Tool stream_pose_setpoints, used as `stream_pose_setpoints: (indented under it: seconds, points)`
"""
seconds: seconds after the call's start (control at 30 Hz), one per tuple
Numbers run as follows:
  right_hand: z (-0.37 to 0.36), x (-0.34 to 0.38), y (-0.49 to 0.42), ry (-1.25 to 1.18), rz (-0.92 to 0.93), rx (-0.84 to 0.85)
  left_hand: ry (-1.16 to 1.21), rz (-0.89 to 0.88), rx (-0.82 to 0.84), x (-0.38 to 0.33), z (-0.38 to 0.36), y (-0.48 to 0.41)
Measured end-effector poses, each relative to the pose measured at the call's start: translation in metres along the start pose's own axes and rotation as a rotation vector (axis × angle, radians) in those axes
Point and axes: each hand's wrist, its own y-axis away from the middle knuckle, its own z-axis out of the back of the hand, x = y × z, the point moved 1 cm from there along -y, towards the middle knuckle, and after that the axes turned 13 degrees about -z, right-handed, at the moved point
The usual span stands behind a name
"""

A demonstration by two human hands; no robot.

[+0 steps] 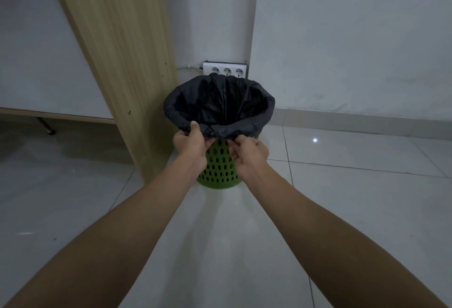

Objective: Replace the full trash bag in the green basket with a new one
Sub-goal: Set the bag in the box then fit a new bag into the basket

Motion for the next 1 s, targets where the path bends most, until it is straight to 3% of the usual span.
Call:
stream_pose_setpoints:
  seconds: [0.17, 0.37, 0.57, 0.73, 0.9, 1.0]
  points:
    - [-0.001, -0.016, 0.003, 0.099, 0.101, 0.108, 0.030, 0.029, -0.049, -0.006, 0.006, -0.026]
    - [0.008, -0.027, 0.002, 0.410, 0.305, 0.045, 0.042, -0.015, -0.085, -0.010, 0.015, -0.045]
    - [0.016, 0.007, -0.005, 0.091, 0.139, -0.097, 0.068, 0.014, -0.051, -0.018, 0.020, -0.054]
    - [0.018, 0.016, -0.006, 0.187, 0.150, -0.076, 0.071, 0.030, -0.011, -0.014, 0.019, -0.035]
    - [0.015, -0.007, -0.005, 0.287, 0.204, -0.016, -0.072, 0.013, -0.016, 0.017, 0.013, 0.017]
    - [0.015, -0.024, -0.001, 0.352, 0.246, 0.075, -0.088, -0.021, -0.084, 0.020, 0.012, 0.026]
